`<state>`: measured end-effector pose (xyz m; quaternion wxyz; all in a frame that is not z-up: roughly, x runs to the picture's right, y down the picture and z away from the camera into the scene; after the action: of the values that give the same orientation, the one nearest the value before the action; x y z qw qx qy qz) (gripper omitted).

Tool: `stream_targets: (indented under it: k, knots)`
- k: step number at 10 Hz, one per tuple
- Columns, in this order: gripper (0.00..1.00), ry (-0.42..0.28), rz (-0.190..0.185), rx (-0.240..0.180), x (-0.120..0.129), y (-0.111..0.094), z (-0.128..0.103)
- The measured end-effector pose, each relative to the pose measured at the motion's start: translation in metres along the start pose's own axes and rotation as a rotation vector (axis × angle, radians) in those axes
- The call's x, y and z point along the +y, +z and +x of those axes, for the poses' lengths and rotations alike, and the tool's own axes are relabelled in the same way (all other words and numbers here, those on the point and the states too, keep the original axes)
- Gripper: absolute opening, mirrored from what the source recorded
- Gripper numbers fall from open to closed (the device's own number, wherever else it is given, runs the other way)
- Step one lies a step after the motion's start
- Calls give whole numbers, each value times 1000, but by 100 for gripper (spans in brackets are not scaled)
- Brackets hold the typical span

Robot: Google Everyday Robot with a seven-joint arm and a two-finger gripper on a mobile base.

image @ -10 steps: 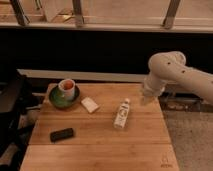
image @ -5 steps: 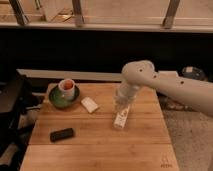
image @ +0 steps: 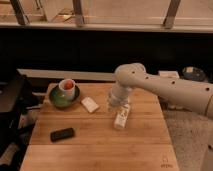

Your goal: Push the eraser across the table

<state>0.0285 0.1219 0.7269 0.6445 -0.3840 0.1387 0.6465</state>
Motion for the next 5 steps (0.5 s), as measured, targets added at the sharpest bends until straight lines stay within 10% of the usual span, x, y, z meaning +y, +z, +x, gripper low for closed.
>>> stream_targets:
  k: [5]
  knots:
    - [0, -92, -6, 27, 36, 35, 0]
